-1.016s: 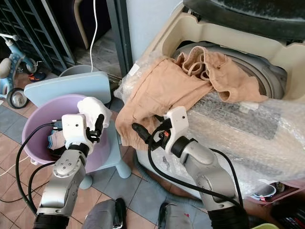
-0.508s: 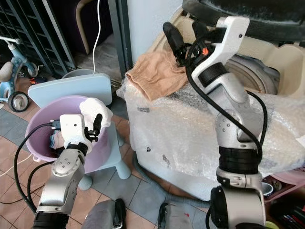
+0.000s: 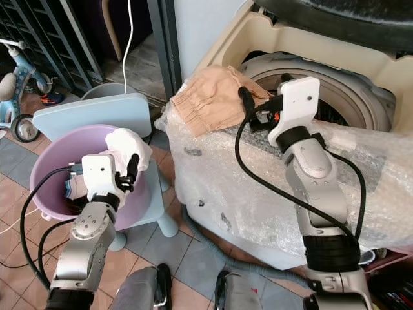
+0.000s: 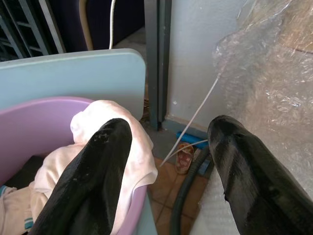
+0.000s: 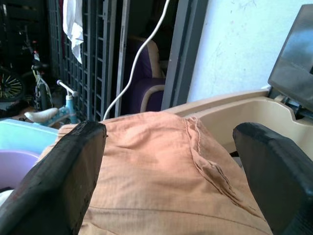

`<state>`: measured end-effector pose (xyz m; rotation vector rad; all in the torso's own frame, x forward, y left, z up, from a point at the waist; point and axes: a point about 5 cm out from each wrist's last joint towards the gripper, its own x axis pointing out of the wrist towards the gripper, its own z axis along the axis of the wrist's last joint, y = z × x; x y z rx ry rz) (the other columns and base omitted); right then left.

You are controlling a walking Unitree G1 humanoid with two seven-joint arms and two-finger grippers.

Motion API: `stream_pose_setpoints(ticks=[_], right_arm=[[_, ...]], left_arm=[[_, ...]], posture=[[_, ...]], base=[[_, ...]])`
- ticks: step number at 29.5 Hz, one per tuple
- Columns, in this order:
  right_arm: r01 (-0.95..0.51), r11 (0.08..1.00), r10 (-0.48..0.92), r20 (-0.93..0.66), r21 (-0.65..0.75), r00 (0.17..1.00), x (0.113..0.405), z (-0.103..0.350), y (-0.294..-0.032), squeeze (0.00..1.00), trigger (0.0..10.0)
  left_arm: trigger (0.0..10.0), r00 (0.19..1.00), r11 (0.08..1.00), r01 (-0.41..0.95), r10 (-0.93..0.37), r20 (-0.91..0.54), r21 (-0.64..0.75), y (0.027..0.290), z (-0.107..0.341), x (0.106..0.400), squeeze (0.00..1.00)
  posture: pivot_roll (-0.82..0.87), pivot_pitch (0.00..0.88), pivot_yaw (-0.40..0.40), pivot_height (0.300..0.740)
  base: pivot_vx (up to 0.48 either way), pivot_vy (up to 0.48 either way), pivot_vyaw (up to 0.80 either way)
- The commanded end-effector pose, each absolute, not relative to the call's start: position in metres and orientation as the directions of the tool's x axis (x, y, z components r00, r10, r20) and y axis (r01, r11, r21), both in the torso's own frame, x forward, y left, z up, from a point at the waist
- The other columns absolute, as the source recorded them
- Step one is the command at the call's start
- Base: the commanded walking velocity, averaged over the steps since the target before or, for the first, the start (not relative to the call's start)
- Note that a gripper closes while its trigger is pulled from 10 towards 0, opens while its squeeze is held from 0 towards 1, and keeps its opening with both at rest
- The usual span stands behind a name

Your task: Clothes washing

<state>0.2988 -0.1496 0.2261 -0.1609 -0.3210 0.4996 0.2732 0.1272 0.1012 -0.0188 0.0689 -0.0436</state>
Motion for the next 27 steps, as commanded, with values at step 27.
stream_pose_setpoints(ticks=[27], right_arm=[[-0.026,0.915,0.048,0.045,-0.402,0.998,0.363,0.188,-0.190,0.00,10.0]], left_arm=[[10.0,0.997,1.000,0.028,-0.028,-0.077,-0.004,0.128,0.098,0.273,0.00]], posture=[[-0.01,0.103,0.012,0.740]], base=[[0.000,0.000,0.00]])
